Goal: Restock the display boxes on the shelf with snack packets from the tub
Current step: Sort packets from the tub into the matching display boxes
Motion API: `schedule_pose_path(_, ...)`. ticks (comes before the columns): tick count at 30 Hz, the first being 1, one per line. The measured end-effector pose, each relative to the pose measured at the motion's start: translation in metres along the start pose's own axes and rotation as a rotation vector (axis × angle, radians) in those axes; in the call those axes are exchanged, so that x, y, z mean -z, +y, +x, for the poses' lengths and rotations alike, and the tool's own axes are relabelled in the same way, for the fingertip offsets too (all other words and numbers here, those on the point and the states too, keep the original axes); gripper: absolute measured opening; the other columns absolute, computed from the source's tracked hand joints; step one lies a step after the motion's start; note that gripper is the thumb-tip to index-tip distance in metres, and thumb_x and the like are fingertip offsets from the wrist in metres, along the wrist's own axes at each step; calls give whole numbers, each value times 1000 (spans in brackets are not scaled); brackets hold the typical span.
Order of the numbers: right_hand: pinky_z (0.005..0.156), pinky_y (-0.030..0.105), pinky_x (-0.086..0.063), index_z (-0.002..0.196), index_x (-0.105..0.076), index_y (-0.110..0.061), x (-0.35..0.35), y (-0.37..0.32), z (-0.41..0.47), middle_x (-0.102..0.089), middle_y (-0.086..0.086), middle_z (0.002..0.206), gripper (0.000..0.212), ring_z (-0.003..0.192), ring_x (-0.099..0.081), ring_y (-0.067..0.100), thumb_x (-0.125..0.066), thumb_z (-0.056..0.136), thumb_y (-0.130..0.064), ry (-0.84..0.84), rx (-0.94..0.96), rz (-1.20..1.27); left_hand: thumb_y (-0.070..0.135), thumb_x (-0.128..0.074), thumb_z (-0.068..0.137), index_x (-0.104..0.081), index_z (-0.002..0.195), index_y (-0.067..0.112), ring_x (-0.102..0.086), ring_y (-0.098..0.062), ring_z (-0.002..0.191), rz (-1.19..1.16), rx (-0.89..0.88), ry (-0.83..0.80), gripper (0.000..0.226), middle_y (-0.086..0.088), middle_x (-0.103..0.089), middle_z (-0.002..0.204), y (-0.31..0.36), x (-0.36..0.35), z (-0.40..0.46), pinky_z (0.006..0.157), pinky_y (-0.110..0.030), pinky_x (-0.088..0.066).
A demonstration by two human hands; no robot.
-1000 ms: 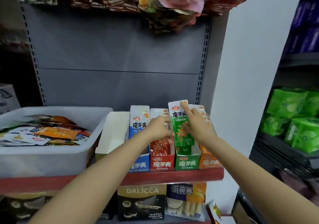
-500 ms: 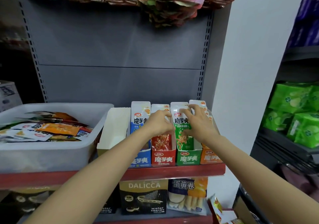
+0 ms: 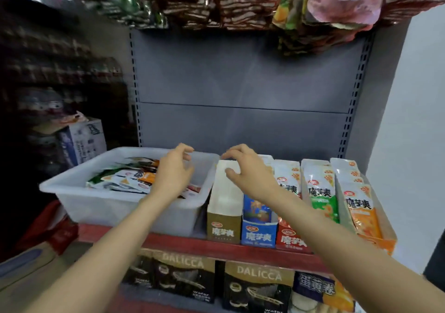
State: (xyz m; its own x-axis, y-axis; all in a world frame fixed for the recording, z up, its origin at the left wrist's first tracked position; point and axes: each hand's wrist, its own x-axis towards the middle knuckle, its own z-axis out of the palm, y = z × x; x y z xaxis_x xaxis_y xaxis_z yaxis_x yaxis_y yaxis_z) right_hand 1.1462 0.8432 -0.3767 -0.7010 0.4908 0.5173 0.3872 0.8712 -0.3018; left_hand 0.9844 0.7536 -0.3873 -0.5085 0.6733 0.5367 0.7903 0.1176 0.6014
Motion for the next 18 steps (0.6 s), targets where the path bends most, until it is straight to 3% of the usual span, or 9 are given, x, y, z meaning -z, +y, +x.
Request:
schedule_pose_path(4, 97, 27, -32, 132, -49, -10, -46, -47, 45, -48, 12, 134, 43, 121, -48, 25, -54, 90, -13, -173, -12, 51, 6, -61, 84, -59, 121, 9, -59, -30, 109, 257, 103, -88, 38, -14, -63, 119, -54, 41, 16, 93, -38, -47)
schedule_pose_path(9, 80, 32, -43, 124, -53, -2, -100, -80, 94, -58, 17, 122, 37, 107, -56, 31, -52, 93, -22, -454, -95, 58, 33, -73, 80, -55, 123, 5, -59, -27, 109, 418, 284, -395, 54, -13, -61, 123, -100, 76, 30, 89, -33, -48)
schedule_pose_path(11, 73, 33, -42, 111, -57, -4, -114, -87, 103, -61, 14, 109, 29, 96, -55, 29, -53, 93, -27, -542, -81, -7, 40, -72, 80, -56, 121, 0, -61, -28, 104, 397, 312, -445, 59, -17, -63, 117, -106, 81, 32, 78, -29, -45)
schedule_pose_path(12, 66, 32, -39, 94, -59, -6, -119, -88, 106, -60, 11, 93, 21, 87, -52, 27, -55, 93, -26, -568, -63, -61, 40, -72, 79, -58, 117, 0, -63, -28, 101, 373, 317, -450, 58, -18, -65, 113, -108, 82, 33, 73, -28, -43)
schedule_pose_path(14, 55, 31, -30, 64, -44, -13, -124, -88, 108, -45, 4, 66, 33, 74, -46, 25, -59, 90, -23, -557, -26, -128, 41, -73, 78, -59, 117, 5, -63, -26, 100, 335, 320, -438, 55, -13, -66, 111, -113, 83, 33, 75, -26, -42)
schedule_pose_path(18, 60, 30, -33, 68, -43, -9, -117, -97, 102, -46, 8, 67, 31, 70, -48, 29, -51, 94, -25, -462, -7, -182, 34, -75, 76, -60, 118, 12, -59, -23, 104, 259, 273, -269, 50, -7, -65, 115, -119, 82, 27, 78, -25, -43)
